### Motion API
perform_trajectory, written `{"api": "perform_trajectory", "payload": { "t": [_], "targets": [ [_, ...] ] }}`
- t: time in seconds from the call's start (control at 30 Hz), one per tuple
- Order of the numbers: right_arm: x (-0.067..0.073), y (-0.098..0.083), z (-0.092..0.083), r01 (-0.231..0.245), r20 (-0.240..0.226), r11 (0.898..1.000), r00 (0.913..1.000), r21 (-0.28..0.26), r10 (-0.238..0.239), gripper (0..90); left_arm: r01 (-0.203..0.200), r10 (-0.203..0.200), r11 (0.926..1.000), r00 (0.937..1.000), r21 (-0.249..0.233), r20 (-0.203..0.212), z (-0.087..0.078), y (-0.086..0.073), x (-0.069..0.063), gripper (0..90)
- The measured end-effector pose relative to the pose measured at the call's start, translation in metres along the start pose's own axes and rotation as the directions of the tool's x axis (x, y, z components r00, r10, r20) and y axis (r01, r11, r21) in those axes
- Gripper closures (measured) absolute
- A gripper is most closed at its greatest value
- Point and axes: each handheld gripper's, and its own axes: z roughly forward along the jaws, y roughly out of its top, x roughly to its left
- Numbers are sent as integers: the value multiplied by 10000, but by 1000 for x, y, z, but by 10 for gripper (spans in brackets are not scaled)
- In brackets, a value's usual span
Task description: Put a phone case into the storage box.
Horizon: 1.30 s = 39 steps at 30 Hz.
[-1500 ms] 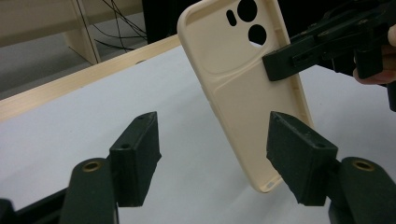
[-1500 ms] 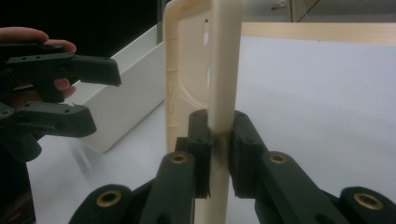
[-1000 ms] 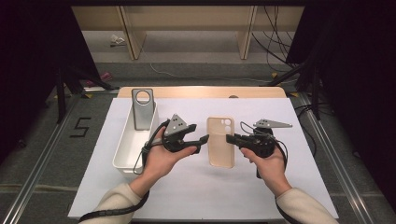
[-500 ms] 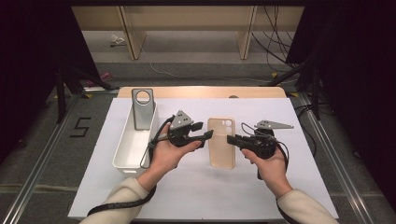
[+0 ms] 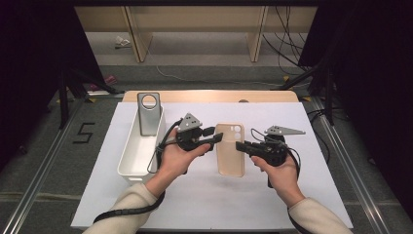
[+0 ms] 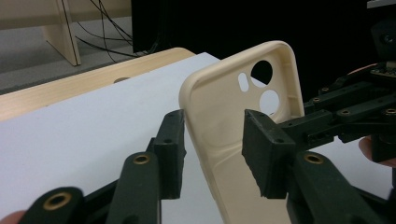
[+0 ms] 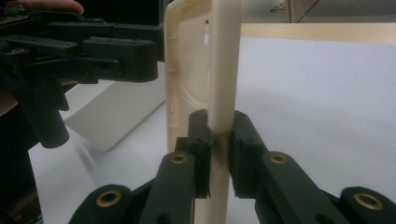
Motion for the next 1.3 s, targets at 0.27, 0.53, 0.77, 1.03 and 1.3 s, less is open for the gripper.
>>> {"api": "perform_trajectory", "payload": {
  "t": [0.27,0.53,0.77,1.03,1.3],
  "targets": [
    [1,0,0,-5,-49,10000,10000,39,5,808,103,-103,9999,9998,-20,-177,1,4,3,634],
    [3,0,0,51,-169,10000,9998,26,-51,808,301,-302,9995,9994,-12,-184,5,5,6,680],
    [4,1,1,79,-194,10000,9998,17,-79,808,482,-484,9988,9987,-119,-179,4,7,6,759],
    [3,0,1,74,-196,10000,9998,-5,-74,808,459,-478,9969,9984,-636,-290,0,9,2,825],
    [3,0,1,108,-171,9999,9998,-7,-108,807,53,-92,9977,9983,-679,-580,-1,10,-4,836]
  ]
}}
